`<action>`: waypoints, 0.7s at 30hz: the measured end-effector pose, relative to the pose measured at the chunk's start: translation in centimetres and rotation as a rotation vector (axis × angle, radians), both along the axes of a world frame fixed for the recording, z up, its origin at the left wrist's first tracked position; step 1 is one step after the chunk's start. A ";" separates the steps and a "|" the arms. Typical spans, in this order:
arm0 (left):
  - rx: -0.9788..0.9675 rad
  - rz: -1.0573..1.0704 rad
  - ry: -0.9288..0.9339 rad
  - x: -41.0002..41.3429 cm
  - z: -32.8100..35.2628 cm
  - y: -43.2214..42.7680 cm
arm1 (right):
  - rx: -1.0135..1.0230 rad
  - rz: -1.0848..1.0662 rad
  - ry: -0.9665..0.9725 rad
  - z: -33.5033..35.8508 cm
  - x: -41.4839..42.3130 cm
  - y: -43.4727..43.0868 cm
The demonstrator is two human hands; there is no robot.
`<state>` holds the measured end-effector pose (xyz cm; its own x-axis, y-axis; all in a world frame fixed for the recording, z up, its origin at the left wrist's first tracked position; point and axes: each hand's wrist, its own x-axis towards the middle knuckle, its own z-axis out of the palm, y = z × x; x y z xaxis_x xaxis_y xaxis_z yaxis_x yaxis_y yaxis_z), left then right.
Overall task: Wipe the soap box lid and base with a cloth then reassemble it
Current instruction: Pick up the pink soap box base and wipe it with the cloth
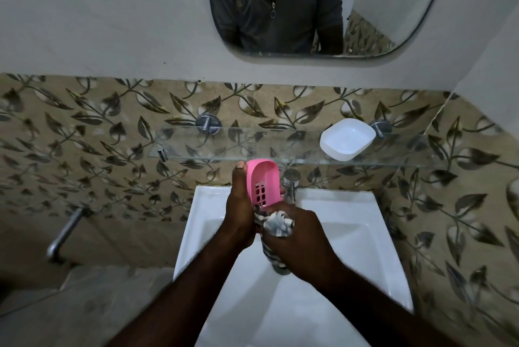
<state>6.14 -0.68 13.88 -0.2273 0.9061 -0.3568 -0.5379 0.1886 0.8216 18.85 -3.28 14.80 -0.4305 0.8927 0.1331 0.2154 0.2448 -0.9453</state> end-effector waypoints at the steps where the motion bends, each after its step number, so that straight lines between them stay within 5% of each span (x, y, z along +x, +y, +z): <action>1: -0.017 -0.021 0.003 0.0 0.0 0.1 | 0.222 0.016 -0.236 -0.4 0.6 0.3; 3: -0.054 -0.053 0.038 0.1 -0.1 0.2 | 0.462 0.087 -0.609 -0.9 1.7 1.4; 5: -0.083 -0.054 0.062 0.5 -0.2 0.1 | 0.457 0.065 -0.650 -1.1 2.0 1.8; 7: -0.085 -0.054 0.041 0.6 -0.4 0.1 | 0.269 -0.034 -0.462 -0.6 1.3 1.5; 10: -0.037 -0.040 -0.013 0.4 -0.6 0.1 | -0.352 -0.021 0.143 0.5 -0.1 0.5; 12: -0.011 -0.049 -0.040 0.0 -0.6 0.2 | -0.034 0.002 0.018 0.1 0.0 0.2; 15: -0.033 -0.080 -0.053 -0.6 -0.4 0.4 | 0.652 0.046 -0.555 -1.2 1.3 1.3; 19: -0.100 -0.101 -0.106 -1.1 -0.1 0.3 | 0.679 0.041 -0.654 -1.3 1.5 1.9; 21: -0.131 -0.100 -0.138 -0.9 0.3 -0.1 | 0.361 -0.006 -0.434 -0.8 0.5 1.2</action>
